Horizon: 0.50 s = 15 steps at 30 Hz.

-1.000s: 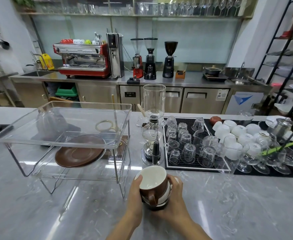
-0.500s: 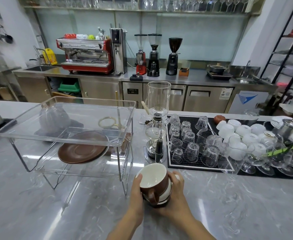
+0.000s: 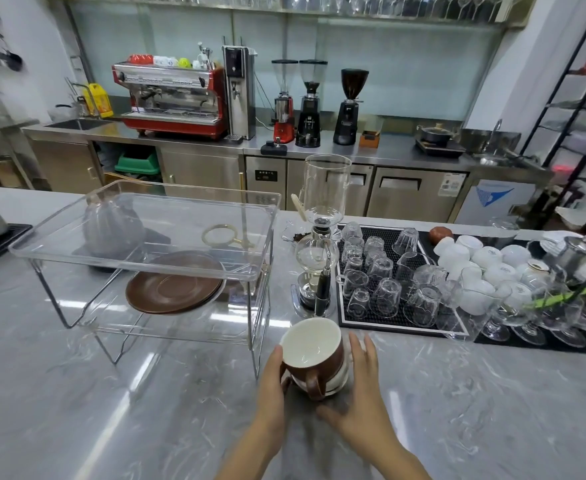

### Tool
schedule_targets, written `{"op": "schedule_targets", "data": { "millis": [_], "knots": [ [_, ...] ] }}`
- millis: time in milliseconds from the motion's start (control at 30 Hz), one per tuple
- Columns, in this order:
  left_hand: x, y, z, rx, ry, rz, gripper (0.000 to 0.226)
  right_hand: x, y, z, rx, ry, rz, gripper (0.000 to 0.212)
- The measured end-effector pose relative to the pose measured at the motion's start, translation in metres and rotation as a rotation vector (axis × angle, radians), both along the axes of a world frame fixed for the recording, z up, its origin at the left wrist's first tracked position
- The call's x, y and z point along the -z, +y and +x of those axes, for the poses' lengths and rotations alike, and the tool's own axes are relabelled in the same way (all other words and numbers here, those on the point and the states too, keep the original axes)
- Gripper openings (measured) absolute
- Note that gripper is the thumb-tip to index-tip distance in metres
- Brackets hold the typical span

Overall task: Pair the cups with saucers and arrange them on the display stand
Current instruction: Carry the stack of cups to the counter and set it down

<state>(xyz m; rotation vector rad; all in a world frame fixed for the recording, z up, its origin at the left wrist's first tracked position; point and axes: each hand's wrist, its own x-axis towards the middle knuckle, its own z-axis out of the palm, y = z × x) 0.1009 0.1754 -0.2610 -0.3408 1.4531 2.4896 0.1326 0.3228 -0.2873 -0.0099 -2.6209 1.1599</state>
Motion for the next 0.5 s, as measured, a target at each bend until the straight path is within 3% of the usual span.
{"op": "schedule_targets", "data": {
  "millis": [300,500],
  "knots": [
    [-0.003,-0.022,0.024,-0.017,-0.043,-0.101,0.037,0.000,-0.011,0.040,0.167,0.007,-0.128,0.110],
    [0.007,-0.052,0.049,-0.066,-0.108,-0.045,0.037,0.011,-0.035,0.078,0.333,-0.046,-0.144,0.058]
  ]
}}
